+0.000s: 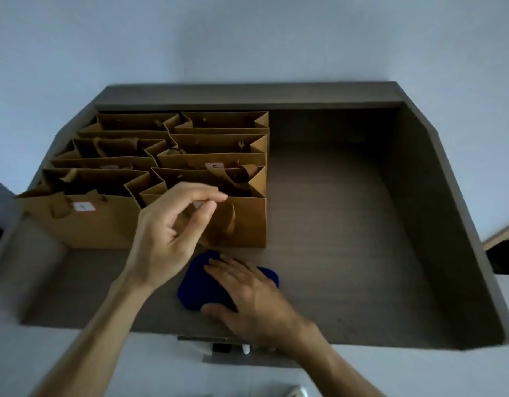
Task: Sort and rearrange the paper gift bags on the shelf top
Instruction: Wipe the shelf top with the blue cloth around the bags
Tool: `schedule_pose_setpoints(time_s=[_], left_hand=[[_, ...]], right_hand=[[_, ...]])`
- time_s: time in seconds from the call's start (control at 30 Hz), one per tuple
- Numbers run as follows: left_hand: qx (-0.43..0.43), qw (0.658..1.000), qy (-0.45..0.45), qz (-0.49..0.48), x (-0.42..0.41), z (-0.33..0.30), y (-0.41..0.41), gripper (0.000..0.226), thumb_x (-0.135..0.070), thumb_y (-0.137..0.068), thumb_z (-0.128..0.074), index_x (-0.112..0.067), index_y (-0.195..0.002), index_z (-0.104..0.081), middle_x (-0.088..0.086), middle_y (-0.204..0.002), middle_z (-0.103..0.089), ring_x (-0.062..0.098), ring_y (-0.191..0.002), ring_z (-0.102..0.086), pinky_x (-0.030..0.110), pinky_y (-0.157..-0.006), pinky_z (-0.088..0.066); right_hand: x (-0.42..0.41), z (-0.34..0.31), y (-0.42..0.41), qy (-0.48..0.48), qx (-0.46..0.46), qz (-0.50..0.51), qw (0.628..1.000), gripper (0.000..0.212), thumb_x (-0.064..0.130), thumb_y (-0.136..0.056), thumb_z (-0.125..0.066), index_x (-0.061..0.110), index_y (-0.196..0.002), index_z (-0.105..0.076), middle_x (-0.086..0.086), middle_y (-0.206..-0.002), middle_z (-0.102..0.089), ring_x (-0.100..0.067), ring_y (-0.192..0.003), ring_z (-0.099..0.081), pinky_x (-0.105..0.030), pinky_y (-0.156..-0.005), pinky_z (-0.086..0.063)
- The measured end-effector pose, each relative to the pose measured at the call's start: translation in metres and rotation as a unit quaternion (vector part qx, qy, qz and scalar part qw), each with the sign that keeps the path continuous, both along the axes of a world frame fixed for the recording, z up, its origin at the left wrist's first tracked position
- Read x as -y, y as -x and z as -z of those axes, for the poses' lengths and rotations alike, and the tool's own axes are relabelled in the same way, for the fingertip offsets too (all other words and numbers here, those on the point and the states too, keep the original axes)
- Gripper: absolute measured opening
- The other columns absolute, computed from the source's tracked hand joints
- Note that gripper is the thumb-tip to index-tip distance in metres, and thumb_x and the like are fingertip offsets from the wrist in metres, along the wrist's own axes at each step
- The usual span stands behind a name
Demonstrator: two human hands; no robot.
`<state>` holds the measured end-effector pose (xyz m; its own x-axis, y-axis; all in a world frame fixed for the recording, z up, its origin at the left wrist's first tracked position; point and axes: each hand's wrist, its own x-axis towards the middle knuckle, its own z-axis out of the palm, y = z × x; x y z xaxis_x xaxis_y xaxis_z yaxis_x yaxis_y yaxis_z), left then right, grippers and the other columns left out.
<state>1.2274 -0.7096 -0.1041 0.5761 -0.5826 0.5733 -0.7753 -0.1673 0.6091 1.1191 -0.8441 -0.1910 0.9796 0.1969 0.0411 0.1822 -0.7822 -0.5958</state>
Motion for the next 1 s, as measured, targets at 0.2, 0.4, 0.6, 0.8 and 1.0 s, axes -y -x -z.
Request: schedule_pose_setpoints(time_s=[0.2,0.4,0.6,0.8,1.0], left_hand=[[-0.086,0.979,-0.173,0.070,-0.008,0.061,0.025,0.034,-0.046,-0.096,-0.046,-0.027,-0.120,-0.062,-0.014,-0.122,-0.061,-0.001,-0.117,-0.053,0.028,-0.100,-0.046],[0.101,0.911,-0.393,0.074,0.010,0.096,0.050,0.062,-0.073,-0.092,-0.026,-0.038,-0.140,-0.042,-0.013,-0.144,-0.046,0.017,-0.130,-0.046,0.049,-0.108,-0.035],[0.134,0.909,-0.375,0.124,0.054,0.089,0.063,0.065,-0.073,-0.092,-0.022,-0.034,-0.137,-0.049,-0.010,-0.142,-0.050,0.019,-0.127,-0.046,0.050,-0.106,-0.033],[0.115,0.925,-0.355,0.073,0.019,0.097,0.061,0.055,-0.066,-0.098,-0.021,-0.039,-0.143,-0.040,-0.016,-0.147,-0.045,0.015,-0.132,-0.044,0.044,-0.110,-0.030],[0.069,0.927,-0.365,-0.053,-0.125,0.107,0.011,0.056,-0.068,-0.094,-0.027,-0.048,-0.147,-0.025,-0.018,-0.142,-0.047,0.009,-0.123,-0.045,0.042,-0.101,-0.036]], right_hand=[[0.109,0.022,0.032,0.050,0.031,0.201,0.978,0.042,0.043,-0.101,-0.038,0.029,-0.138,-0.052,0.009,-0.145,-0.048,0.006,-0.131,-0.031,-0.027,-0.117,-0.025],[0.108,0.034,0.031,0.121,0.082,0.247,0.958,0.047,0.042,-0.098,-0.031,0.024,-0.129,-0.061,0.004,-0.135,-0.059,-0.010,-0.131,-0.047,-0.034,-0.114,-0.030],[0.110,0.036,0.034,0.085,0.113,0.308,0.941,0.033,0.030,-0.100,-0.047,0.014,-0.123,-0.064,-0.004,-0.134,-0.058,-0.018,-0.124,-0.052,-0.034,-0.106,-0.040],[0.116,0.035,0.038,0.061,0.092,0.348,0.931,0.028,0.022,-0.096,-0.055,0.014,-0.121,-0.065,-0.004,-0.133,-0.059,-0.018,-0.126,-0.051,-0.028,-0.105,-0.035],[0.115,0.039,0.038,0.082,0.105,0.347,0.928,0.027,0.020,-0.094,-0.058,0.012,-0.119,-0.065,-0.006,-0.131,-0.060,-0.020,-0.125,-0.052,-0.029,-0.106,-0.035]])
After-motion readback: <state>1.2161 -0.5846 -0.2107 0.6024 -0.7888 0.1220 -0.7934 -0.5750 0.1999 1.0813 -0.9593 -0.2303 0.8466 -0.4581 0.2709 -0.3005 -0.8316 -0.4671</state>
